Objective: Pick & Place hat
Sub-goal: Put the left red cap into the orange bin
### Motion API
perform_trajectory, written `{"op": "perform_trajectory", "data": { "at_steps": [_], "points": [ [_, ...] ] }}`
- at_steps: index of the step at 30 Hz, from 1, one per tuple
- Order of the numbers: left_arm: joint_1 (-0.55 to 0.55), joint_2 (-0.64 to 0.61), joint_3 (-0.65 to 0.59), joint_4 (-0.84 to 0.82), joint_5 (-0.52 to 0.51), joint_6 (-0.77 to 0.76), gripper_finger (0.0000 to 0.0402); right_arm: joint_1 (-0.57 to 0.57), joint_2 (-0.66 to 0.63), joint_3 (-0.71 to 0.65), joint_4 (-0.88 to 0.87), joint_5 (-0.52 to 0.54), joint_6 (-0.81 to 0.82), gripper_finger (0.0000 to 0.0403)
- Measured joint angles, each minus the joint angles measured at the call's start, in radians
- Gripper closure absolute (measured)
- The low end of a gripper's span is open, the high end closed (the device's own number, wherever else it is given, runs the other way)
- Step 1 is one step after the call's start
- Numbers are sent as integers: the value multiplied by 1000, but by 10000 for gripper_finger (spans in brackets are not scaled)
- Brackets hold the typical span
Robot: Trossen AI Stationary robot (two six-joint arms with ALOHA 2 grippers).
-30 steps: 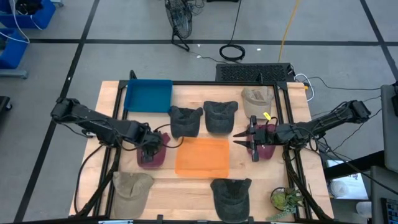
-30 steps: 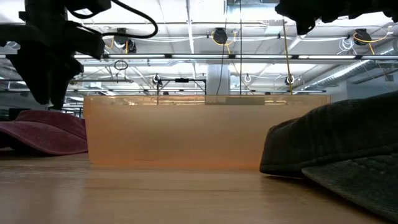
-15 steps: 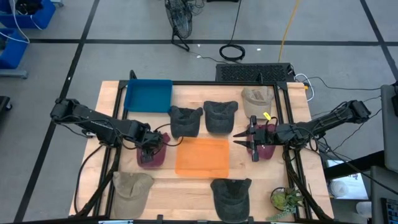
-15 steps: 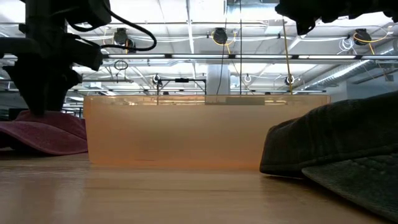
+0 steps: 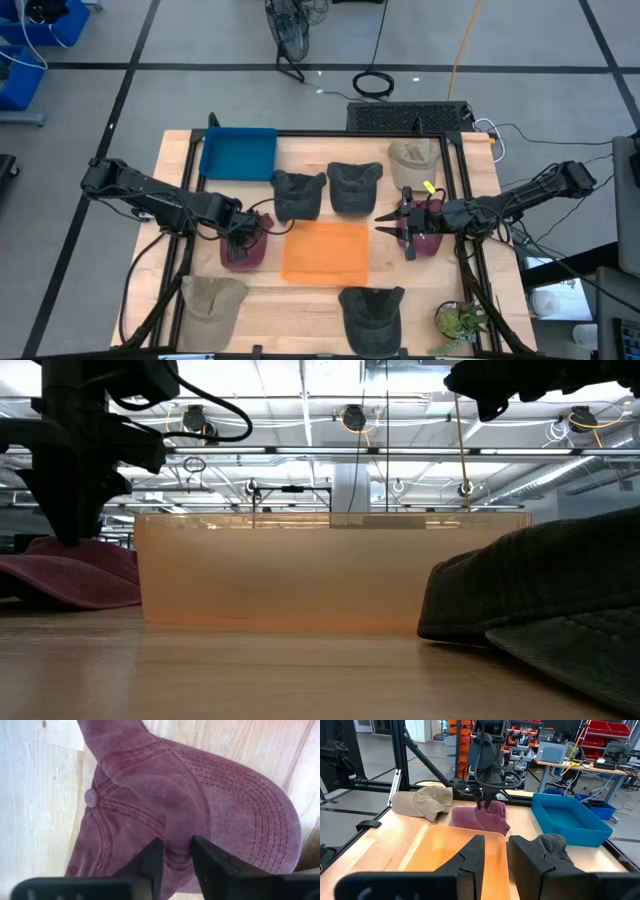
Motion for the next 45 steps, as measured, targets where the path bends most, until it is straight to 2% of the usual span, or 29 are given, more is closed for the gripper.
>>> {"op": "perform_trajectory", "data": {
  "at_steps": [7,14,22,28,31,35,40,45],
  "points": [
    [-2,0,0,1,6,4,350,0,0,0,0,0,0,328],
    [-2,0,0,9,78,22,393,0,0,0,-3,0,0,328],
    [-2,0,0,8,151,85,370,0,0,0,-3,0,0,328],
    [20,0,1,-9,149,136,393,0,0,0,-3,0,0,328],
    [37,0,8,-10,149,152,391,0,0,0,-2,0,0,328],
    [45,0,45,-11,148,182,379,0,0,0,-2,0,0,328],
    [45,0,114,-17,148,187,395,0,0,0,-7,0,0,328],
    [35,0,182,-79,134,179,378,0,0,0,-14,0,0,328]
  ]
}}
